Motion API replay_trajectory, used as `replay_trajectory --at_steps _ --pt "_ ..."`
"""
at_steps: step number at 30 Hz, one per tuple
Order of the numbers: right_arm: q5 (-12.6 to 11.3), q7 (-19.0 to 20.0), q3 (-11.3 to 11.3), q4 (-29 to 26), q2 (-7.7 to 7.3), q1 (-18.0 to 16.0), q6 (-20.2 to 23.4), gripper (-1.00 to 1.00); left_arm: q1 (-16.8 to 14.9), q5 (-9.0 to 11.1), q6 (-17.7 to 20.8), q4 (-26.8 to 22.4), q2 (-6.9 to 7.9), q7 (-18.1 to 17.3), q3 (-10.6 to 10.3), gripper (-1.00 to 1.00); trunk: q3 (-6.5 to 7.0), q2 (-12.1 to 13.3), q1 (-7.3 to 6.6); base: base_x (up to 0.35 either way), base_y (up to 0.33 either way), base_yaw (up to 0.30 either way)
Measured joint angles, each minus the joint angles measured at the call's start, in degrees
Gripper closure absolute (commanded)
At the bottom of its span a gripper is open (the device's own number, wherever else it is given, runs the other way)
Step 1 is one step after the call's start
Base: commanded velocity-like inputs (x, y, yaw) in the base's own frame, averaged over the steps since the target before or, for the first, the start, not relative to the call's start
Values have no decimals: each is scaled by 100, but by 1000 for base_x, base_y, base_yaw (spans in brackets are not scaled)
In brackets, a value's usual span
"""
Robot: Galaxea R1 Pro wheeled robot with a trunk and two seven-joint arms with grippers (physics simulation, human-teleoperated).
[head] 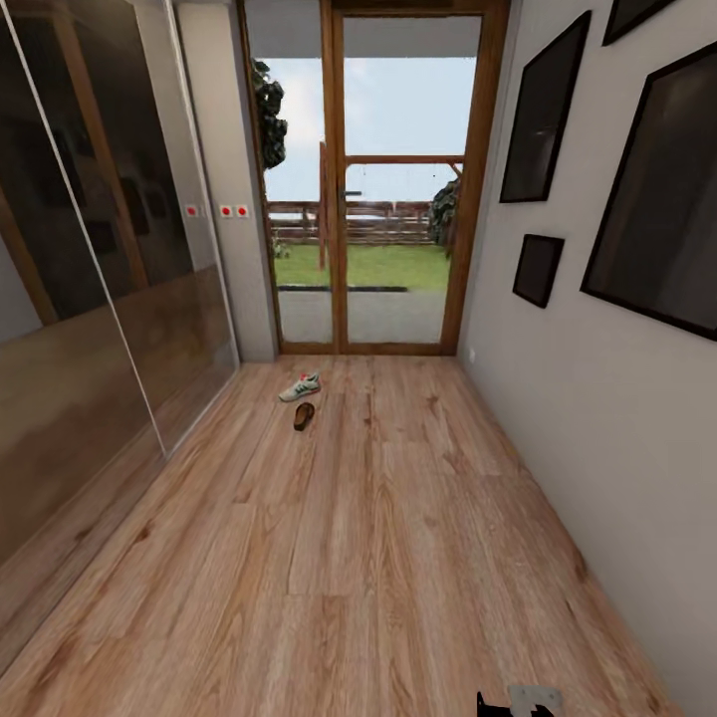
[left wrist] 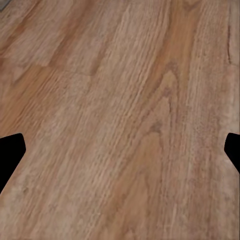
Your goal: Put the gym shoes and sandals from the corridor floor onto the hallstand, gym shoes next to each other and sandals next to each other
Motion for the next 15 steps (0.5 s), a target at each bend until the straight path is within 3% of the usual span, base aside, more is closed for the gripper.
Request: replay_trajectory --at_steps 15 --pt "4 0 2 0 0 0 0 -100 0 0 0 0 0 0 0 -100 0 0 0 338 0 0"
